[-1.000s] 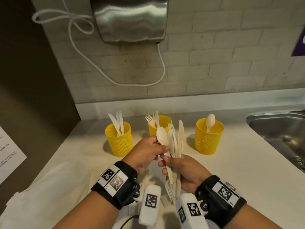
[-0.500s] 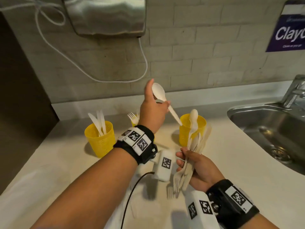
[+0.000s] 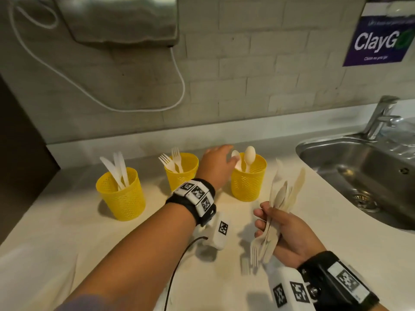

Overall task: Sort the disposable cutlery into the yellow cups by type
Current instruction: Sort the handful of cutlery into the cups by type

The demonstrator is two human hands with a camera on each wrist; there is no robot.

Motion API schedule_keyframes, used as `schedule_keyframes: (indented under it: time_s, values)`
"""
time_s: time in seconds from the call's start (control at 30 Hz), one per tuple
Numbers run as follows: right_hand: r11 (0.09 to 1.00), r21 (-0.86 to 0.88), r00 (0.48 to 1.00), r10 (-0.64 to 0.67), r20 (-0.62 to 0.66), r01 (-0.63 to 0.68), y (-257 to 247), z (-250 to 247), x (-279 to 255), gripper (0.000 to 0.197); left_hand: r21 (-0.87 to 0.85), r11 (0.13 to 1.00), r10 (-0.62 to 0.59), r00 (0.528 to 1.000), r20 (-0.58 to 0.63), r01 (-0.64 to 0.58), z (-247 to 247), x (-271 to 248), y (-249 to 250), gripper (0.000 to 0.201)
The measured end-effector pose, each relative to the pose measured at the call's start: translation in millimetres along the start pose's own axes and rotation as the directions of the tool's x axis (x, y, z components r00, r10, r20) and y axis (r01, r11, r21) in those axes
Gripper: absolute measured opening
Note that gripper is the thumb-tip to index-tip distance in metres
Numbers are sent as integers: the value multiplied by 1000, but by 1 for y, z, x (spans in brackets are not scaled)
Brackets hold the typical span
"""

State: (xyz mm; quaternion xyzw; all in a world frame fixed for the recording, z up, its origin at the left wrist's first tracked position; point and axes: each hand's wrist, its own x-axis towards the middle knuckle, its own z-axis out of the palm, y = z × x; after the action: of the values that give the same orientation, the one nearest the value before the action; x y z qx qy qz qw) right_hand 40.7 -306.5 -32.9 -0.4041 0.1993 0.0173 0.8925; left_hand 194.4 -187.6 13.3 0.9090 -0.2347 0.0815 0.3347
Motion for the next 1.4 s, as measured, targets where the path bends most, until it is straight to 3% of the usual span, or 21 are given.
schedule_keyframes:
  time_s: [0.1, 0.2, 0.3, 0.67, 0.73, 0.8, 0.83, 0.9, 0.97, 1.03, 1.13, 1.23, 1.3, 1.4]
  values:
    - [1000, -1, 999, 23, 38, -23, 4, 8, 3, 7, 71, 994, -77, 990, -114, 86, -30, -14, -25, 32]
    - [998, -7, 994, 57, 94, -57, 11, 22, 9, 6, 266, 946, -192, 981, 0, 185, -53, -26, -57, 33]
    - [994, -25, 982, 105, 155, -102, 20, 36, 12, 5, 341, 923, -228, 966, 119, 176, -61, -35, -78, 24]
    - [979, -140, 951, 183, 250, -151, 41, 67, 14, 7, 258, 949, -229, 956, 181, 179, -78, -67, -74, 26]
    - [975, -157, 947, 193, 257, -156, 43, 70, 14, 7, 193, 960, -220, 974, 59, 205, -84, -75, -63, 36]
    - [967, -193, 940, 213, 268, -165, 45, 74, 14, 7, 11, 976, -214, 975, -63, 215, -89, -81, -50, 43]
    - [962, -217, 934, 225, 276, -168, 47, 76, 14, 7, -155, 960, -240, 970, -41, 231, -90, -83, -44, 48]
    - [950, -262, 923, 248, 294, -172, 50, 80, 13, 8, -469, 835, -254, 958, 133, 286, -88, -87, -36, 60]
    - [941, -292, 913, 262, 313, -171, 53, 83, 13, 10, -591, 745, -218, 950, 224, 310, -86, -90, -33, 58]
    - [937, -305, 908, 268, 323, -168, 54, 85, 13, 11, -630, 724, -233, 959, 161, 282, -91, -88, -33, 51]
    - [938, -303, 914, 264, 309, -168, 52, 82, 16, 12, -720, 686, -294, 945, -141, 106, -118, -77, -38, 42]
    - [949, -249, 926, 259, 274, -192, 49, 77, 21, 11, -565, 822, -278, 818, -504, -69, -146, -60, -50, 40]
    - [957, -208, 935, 250, 250, -200, 48, 75, 23, 9, -405, 914, -232, 799, -555, -16, -146, -48, -58, 41]
    - [966, -150, 943, 242, 229, -212, 46, 73, 23, 7, -240, 959, -241, 878, -414, 150, -117, -41, -71, 45]
